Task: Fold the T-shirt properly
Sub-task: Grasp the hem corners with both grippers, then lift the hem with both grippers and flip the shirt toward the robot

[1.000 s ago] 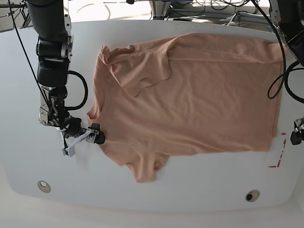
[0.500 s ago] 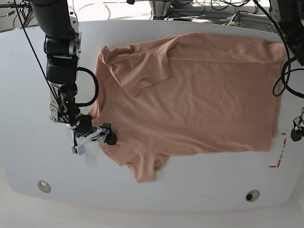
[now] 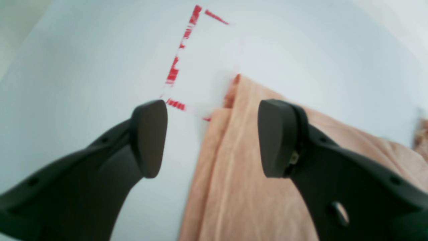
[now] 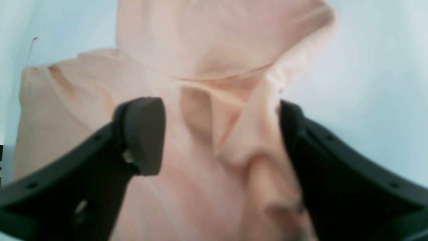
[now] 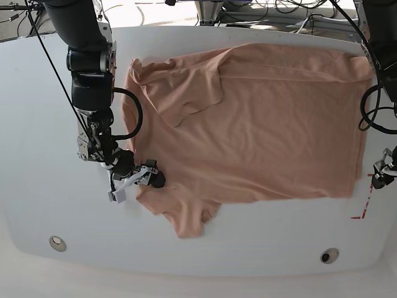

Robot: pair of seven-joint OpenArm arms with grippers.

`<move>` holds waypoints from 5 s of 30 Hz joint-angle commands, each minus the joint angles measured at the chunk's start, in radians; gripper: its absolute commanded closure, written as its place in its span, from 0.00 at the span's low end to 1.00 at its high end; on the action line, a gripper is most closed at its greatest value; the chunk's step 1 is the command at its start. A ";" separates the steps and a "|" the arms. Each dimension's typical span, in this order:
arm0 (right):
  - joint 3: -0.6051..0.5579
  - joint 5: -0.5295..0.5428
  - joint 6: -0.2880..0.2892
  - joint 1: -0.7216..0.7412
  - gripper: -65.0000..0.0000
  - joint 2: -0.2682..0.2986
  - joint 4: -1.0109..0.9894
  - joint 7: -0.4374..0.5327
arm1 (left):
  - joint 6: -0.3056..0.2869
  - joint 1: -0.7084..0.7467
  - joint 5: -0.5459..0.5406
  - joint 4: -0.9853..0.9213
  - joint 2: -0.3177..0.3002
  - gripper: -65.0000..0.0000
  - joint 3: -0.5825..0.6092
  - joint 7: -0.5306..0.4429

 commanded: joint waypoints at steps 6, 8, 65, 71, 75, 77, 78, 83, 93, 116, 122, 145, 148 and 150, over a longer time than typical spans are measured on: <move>0.002 -0.004 -0.005 0.023 0.79 0.007 0.011 -0.009 | -0.003 -0.119 0.047 -0.180 -0.010 0.38 0.073 -0.111; 0.002 -0.004 -0.005 0.023 0.89 0.009 0.011 -0.009 | -0.003 -0.140 0.049 -0.220 0.004 0.38 0.091 -0.130; 0.002 0.001 0.001 0.020 1.00 0.015 0.066 -0.015 | 0.060 -0.071 0.050 -0.204 0.047 0.38 0.234 -0.141; 0.002 -0.001 0.001 0.021 1.00 0.016 0.066 -0.015 | 0.060 -0.077 0.050 -0.204 0.092 0.38 0.234 -0.142; 0.002 -0.001 0.001 0.021 1.00 0.016 0.066 -0.015 | 0.060 -0.091 0.050 -0.204 0.121 0.39 0.237 -0.139; 0.002 -0.001 0.001 0.021 1.00 0.016 0.066 -0.015 | 0.060 -0.100 0.050 -0.204 0.130 0.39 0.242 -0.139; 0.002 -0.001 0.001 0.021 1.00 0.016 0.066 -0.015 | 0.061 -0.102 0.050 -0.204 0.130 0.39 0.242 -0.141; 0.002 -0.001 0.001 0.021 1.00 0.033 0.066 -0.015 | 0.061 -0.103 0.050 -0.204 0.132 0.47 0.242 -0.141; 0.002 -0.001 0.003 0.023 1.00 0.038 0.067 -0.015 | 0.129 -0.099 0.050 -0.197 0.152 1.00 0.257 -0.171; 0.003 -0.001 0.001 0.067 1.00 0.177 0.344 -0.164 | 0.080 -0.037 0.044 0.385 0.184 1.00 0.191 0.091; -0.015 -0.001 0.003 0.150 1.00 0.242 0.342 -0.166 | 0.080 -0.042 0.046 0.587 0.218 1.00 0.120 0.176; -0.199 0.004 0.053 0.739 1.00 0.421 0.342 -0.345 | 0.083 -0.323 0.052 1.025 0.224 1.00 0.094 0.277; -0.199 0.004 0.061 0.777 1.00 0.421 0.344 -0.371 | 0.083 -0.400 0.053 1.017 0.224 1.00 0.067 0.297; -0.199 0.004 0.062 0.793 1.00 0.423 0.344 -0.386 | 0.083 -0.444 0.055 0.999 0.222 1.00 0.056 0.307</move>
